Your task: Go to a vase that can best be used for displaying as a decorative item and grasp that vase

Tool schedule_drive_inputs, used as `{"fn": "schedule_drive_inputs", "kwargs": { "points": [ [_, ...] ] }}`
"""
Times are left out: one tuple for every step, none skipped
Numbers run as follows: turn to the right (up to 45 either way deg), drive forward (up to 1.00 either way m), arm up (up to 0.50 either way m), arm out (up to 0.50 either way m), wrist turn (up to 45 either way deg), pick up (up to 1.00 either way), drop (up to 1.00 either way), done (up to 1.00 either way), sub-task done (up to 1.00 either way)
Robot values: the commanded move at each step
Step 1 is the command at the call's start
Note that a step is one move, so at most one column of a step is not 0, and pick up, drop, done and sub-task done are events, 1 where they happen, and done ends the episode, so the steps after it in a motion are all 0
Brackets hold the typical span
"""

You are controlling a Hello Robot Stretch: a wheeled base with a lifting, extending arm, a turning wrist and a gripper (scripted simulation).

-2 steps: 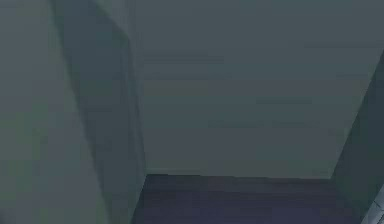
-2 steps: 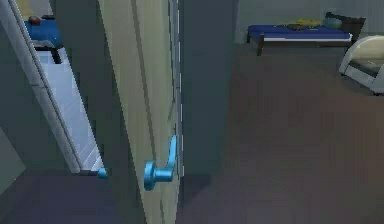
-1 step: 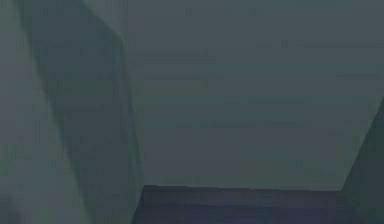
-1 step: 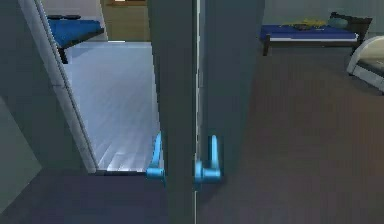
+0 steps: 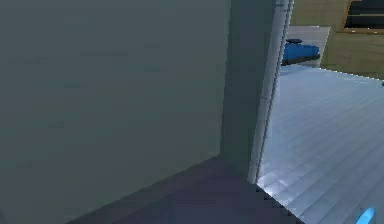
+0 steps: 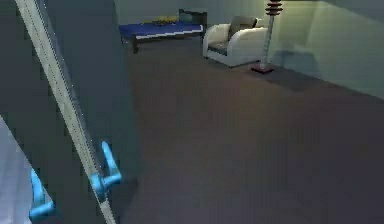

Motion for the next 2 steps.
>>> {"fn": "schedule_drive_inputs", "kwargs": {
  "points": [
    [0.0, 0.60, 0.00, 0.00, 0.0, 0.00, 0.00, 0.00, 0.00],
    [45.0, 0.00, 0.00, 0.00, 0.0, 0.00, 0.00, 0.00, 0.00]
  ]
}}
